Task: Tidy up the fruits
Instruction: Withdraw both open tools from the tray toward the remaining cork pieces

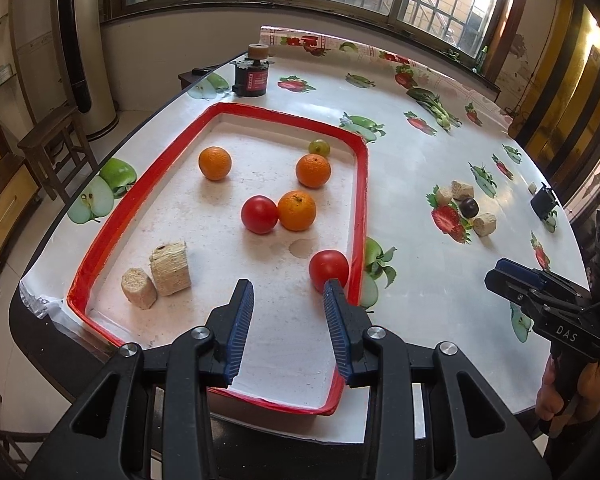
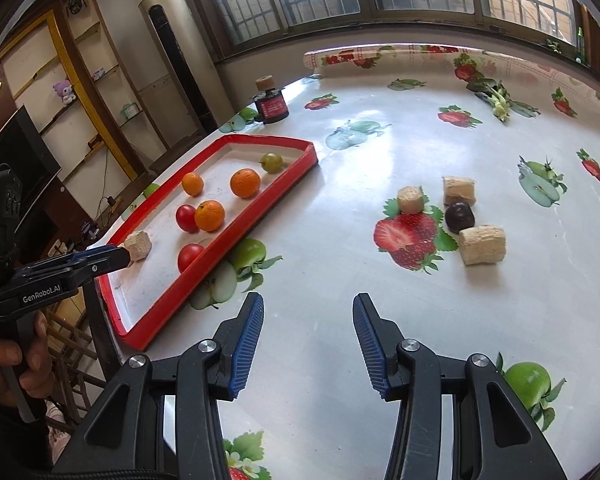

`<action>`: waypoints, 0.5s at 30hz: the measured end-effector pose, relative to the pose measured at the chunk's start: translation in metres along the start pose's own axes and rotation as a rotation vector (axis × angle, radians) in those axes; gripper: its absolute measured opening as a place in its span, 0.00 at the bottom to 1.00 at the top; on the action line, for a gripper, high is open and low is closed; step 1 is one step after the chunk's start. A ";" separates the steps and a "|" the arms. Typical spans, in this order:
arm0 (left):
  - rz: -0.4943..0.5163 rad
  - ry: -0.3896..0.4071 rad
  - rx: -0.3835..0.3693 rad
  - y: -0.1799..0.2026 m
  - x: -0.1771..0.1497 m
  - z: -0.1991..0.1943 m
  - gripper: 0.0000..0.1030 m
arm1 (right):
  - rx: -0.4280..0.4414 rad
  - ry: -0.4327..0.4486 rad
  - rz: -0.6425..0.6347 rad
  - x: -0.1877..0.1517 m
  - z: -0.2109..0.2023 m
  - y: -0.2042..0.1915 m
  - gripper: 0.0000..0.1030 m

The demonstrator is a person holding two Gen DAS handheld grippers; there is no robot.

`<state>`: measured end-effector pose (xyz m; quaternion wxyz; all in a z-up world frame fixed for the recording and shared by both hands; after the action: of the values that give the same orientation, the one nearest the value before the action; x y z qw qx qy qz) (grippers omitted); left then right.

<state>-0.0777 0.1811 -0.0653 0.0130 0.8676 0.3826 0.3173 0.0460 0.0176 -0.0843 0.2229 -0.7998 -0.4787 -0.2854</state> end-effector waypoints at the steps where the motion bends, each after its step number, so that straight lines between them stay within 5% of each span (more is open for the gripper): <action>1: 0.005 -0.004 -0.005 0.004 -0.001 0.001 0.33 | -0.007 0.000 0.010 -0.003 -0.002 0.006 0.47; 15: 0.107 -0.048 -0.081 0.072 -0.003 0.023 0.33 | -0.086 -0.003 0.121 -0.022 -0.014 0.072 0.47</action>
<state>-0.0188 0.1335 -0.0661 0.0400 0.8929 0.3222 0.3120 0.0981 -0.0368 -0.0950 0.2043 -0.8365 -0.4173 -0.2905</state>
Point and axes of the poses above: each gripper's, at about its wrist camera, not at the fingertips, and z roughly the way its jaws point, y to its right, x to its top, the point moved 6 cm from there along z, roughly the way its jaws point, and after that the axes turned 12 degrees about -z, right-handed, at the moved point
